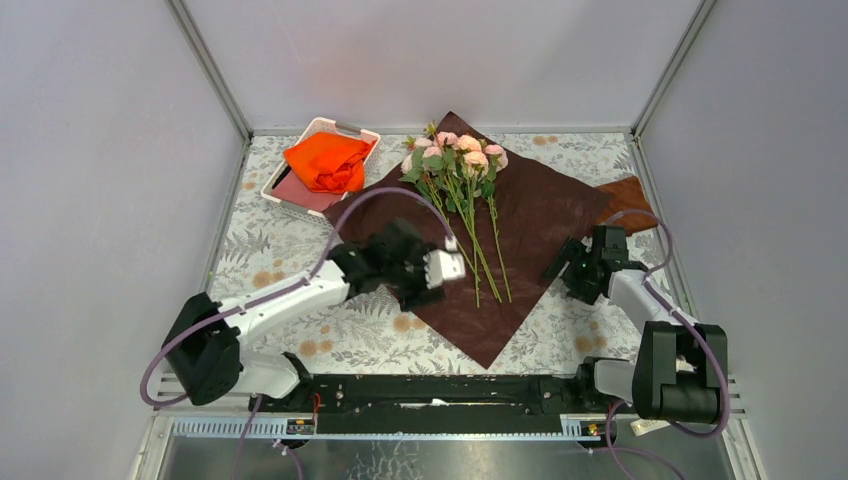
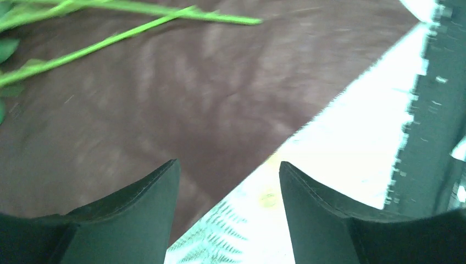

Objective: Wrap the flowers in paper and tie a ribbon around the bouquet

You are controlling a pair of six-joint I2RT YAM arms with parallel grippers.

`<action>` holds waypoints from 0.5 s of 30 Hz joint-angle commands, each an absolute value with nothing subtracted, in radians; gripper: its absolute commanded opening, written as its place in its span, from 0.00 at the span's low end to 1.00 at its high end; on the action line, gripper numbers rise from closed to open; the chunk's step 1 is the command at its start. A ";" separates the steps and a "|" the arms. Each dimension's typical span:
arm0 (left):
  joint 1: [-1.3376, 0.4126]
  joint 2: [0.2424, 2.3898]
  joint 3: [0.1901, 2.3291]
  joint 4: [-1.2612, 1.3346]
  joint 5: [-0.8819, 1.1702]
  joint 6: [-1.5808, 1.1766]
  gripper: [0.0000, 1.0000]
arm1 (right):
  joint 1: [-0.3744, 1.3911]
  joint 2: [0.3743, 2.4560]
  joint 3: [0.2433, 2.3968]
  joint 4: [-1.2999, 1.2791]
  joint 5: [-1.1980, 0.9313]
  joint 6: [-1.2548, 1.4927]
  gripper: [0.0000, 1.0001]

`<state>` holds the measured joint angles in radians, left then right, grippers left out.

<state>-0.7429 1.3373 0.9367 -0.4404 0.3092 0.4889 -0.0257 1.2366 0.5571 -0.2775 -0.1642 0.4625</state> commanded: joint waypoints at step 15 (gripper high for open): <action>-1.163 1.600 0.823 -0.217 0.211 0.825 0.99 | -0.087 1.421 0.505 0.072 -0.377 0.598 0.75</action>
<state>-1.1381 1.5856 0.8635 -0.3618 0.2802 0.7567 -0.0872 1.3769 0.5259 0.0834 -0.3061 0.5888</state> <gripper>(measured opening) 0.986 0.765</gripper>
